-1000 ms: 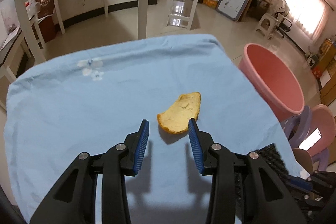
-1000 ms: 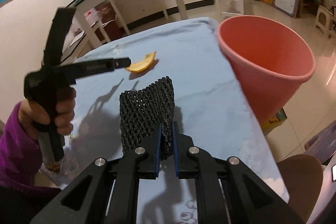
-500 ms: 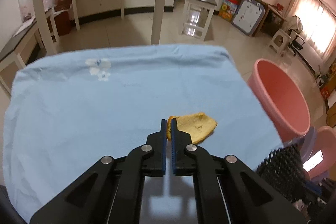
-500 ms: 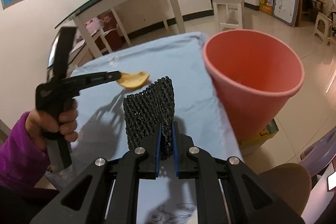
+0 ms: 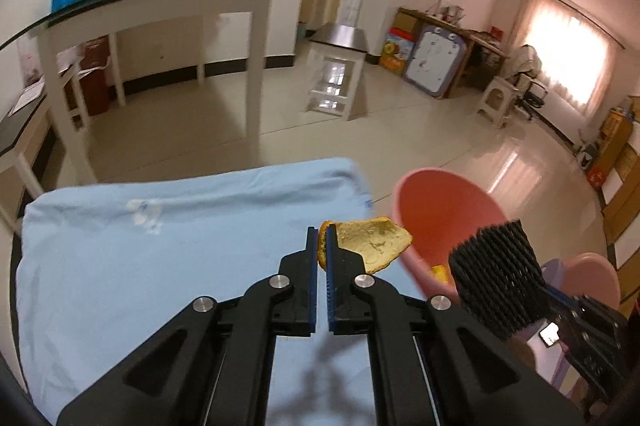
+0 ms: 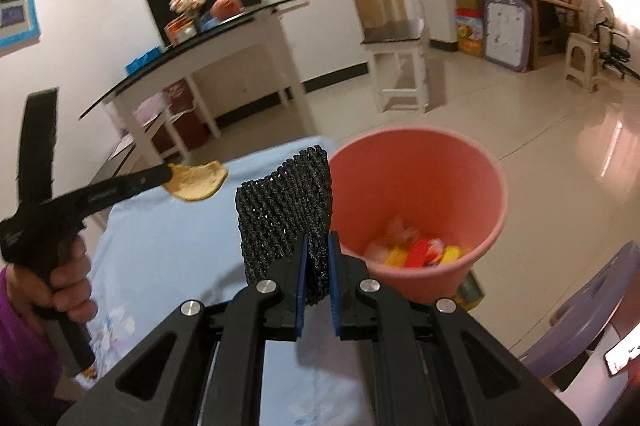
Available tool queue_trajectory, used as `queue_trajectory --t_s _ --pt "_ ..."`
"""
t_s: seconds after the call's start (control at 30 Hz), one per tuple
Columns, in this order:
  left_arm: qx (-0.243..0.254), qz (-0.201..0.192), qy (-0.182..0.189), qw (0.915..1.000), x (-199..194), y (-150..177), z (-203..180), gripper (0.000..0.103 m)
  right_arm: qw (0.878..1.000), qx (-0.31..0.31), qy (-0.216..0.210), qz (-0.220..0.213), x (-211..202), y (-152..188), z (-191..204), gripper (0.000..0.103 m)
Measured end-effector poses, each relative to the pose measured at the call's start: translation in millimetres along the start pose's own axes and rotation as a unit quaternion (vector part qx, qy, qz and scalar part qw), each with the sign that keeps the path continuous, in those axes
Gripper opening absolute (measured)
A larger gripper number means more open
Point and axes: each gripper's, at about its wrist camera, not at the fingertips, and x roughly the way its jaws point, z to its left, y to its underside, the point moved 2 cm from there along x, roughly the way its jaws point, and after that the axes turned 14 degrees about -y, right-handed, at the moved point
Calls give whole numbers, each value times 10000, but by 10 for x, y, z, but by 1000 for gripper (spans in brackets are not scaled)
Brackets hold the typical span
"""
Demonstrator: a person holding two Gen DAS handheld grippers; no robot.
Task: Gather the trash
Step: 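Carry the black net and bread crust over the pink bucket with both tools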
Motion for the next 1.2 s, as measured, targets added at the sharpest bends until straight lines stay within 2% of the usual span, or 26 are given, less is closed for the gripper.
queue_trajectory --t_s 0.17,0.47,0.83,1.2 --pt "52 -6 251 9997 50 -92 -315 3 9989 23 380 -266 -87 -210 -224 9" --pt "316 195 605 9975 305 -93 -848 3 9940 -39 1054 -289 61 -400 -642 9" --pt "556 358 718 9952 628 -54 -1226 3 9904 -15 1378 -126 399 -475 -926 9" --pt "684 376 622 9950 861 -43 -1418 3 9896 44 1439 77 623 -425 -1067 9"
